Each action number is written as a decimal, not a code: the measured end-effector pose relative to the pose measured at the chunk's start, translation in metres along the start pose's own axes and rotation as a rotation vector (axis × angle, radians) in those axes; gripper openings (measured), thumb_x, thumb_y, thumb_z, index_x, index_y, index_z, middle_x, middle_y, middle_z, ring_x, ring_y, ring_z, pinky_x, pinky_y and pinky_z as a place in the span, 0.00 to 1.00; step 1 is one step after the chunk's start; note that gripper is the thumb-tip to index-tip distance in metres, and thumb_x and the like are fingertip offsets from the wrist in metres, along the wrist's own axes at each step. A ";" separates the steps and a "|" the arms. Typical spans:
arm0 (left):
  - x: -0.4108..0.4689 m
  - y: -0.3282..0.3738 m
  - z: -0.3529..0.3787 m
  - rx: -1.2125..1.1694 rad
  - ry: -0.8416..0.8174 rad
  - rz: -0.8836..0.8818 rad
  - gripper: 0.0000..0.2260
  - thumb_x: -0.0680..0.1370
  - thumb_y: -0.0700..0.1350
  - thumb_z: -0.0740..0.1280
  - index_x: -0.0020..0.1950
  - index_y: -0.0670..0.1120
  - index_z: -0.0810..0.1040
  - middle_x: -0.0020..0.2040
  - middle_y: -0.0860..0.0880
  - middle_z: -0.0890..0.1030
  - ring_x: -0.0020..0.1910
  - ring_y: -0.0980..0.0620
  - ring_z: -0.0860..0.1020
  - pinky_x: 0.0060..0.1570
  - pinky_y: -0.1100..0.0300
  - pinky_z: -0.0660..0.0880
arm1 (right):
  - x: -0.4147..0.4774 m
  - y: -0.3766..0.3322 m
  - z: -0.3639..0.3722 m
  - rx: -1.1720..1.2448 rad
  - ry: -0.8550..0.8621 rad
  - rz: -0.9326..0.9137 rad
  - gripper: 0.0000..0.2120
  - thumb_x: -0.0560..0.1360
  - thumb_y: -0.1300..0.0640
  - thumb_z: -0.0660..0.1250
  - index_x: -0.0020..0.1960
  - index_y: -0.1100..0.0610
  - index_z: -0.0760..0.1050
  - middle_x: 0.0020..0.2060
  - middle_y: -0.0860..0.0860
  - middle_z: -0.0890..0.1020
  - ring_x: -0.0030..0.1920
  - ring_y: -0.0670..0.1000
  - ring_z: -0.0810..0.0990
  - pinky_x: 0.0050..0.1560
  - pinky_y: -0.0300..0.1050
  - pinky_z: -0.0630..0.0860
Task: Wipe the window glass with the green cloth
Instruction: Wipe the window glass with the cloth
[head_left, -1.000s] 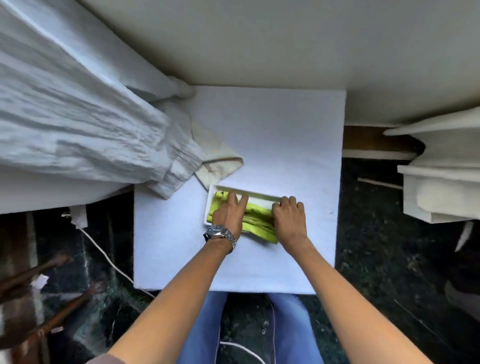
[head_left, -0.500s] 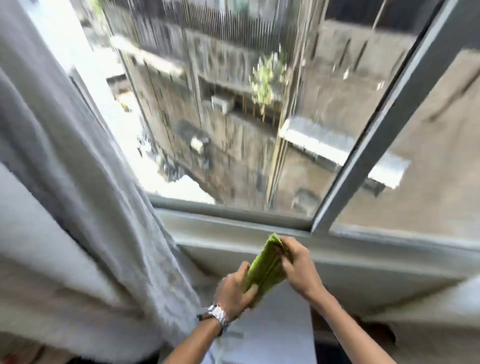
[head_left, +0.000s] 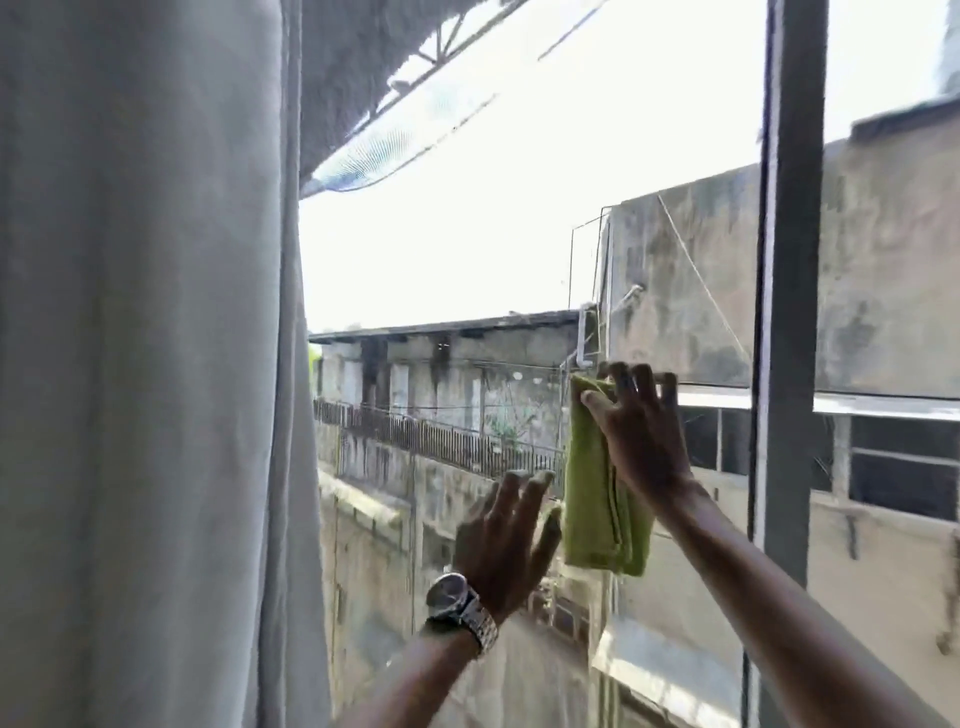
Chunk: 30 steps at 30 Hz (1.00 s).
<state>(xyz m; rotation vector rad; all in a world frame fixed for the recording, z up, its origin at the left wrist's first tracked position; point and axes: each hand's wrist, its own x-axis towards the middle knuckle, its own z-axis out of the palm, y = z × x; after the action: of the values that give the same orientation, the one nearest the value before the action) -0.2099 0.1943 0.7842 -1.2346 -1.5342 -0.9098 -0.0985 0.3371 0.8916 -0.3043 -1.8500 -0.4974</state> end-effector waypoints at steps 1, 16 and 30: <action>0.014 -0.011 -0.010 0.047 0.030 0.047 0.14 0.81 0.52 0.62 0.65 0.47 0.74 0.56 0.47 0.83 0.49 0.52 0.82 0.40 0.58 0.82 | 0.003 0.006 0.003 -0.144 0.035 -0.061 0.12 0.68 0.62 0.79 0.51 0.57 0.85 0.55 0.56 0.83 0.57 0.58 0.73 0.55 0.56 0.70; 0.099 -0.161 -0.037 0.377 -0.198 -0.139 0.30 0.84 0.51 0.51 0.82 0.41 0.47 0.84 0.40 0.49 0.83 0.41 0.53 0.79 0.38 0.60 | -0.036 -0.019 0.059 -0.009 0.073 0.161 0.28 0.84 0.48 0.55 0.78 0.63 0.64 0.77 0.66 0.66 0.77 0.66 0.65 0.78 0.65 0.62; 0.092 -0.206 0.010 0.204 0.098 0.021 0.28 0.84 0.53 0.45 0.82 0.43 0.52 0.84 0.45 0.53 0.84 0.48 0.51 0.83 0.42 0.47 | 0.134 -0.041 0.054 -0.121 0.099 -0.077 0.29 0.81 0.53 0.57 0.81 0.59 0.59 0.80 0.61 0.62 0.81 0.60 0.58 0.82 0.58 0.55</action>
<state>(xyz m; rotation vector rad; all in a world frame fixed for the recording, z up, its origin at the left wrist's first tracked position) -0.4178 0.1847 0.8708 -1.0433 -1.4929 -0.7679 -0.2053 0.3220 0.9958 -0.2858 -1.7440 -0.6681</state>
